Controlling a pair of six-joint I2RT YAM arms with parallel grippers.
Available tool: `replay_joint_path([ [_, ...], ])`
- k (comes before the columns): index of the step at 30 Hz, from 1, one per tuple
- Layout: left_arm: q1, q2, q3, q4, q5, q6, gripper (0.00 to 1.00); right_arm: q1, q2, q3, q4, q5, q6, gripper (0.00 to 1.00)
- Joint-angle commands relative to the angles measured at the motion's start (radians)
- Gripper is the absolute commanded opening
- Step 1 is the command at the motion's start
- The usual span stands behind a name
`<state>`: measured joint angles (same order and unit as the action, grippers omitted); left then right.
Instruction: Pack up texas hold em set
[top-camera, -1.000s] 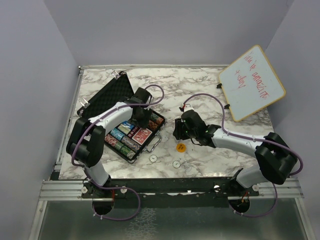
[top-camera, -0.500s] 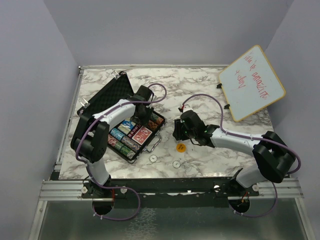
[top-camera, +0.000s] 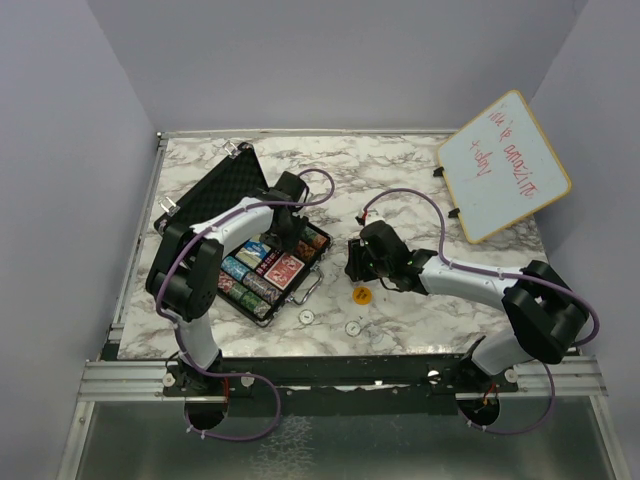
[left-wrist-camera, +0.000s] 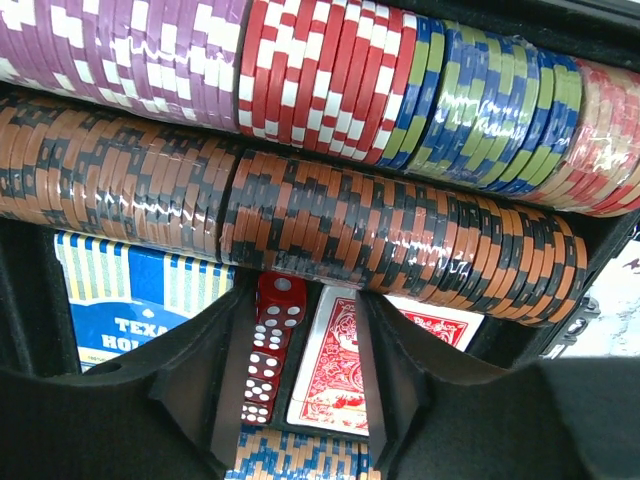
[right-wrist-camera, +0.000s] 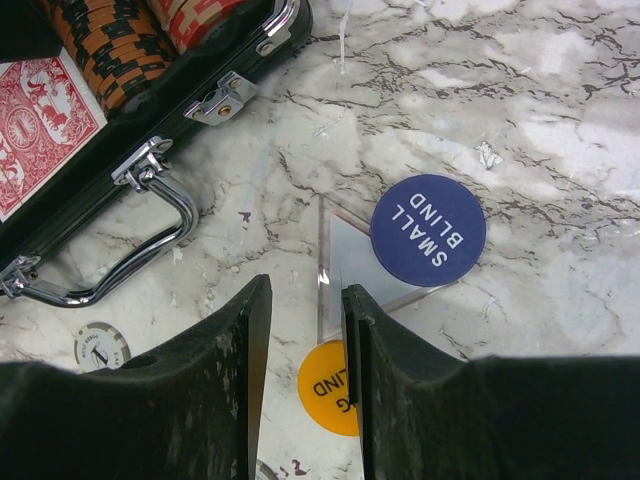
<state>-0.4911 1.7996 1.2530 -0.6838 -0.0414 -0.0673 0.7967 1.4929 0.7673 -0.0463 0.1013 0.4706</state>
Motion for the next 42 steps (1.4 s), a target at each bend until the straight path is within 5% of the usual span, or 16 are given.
replay_joint_path([
  [1,-0.004,0.043,0.019,-0.008,0.012,-0.022,0.55,-0.004,0.012,0.010,0.018,-0.016,-0.009,0.40],
  [9,-0.003,-0.007,0.043,-0.014,-0.047,-0.040,0.68,-0.004,0.009,0.009,0.020,-0.021,-0.010,0.40],
  [42,-0.004,-0.026,0.067,-0.082,-0.137,-0.058,0.26,-0.004,0.020,0.012,0.020,-0.025,-0.004,0.38],
])
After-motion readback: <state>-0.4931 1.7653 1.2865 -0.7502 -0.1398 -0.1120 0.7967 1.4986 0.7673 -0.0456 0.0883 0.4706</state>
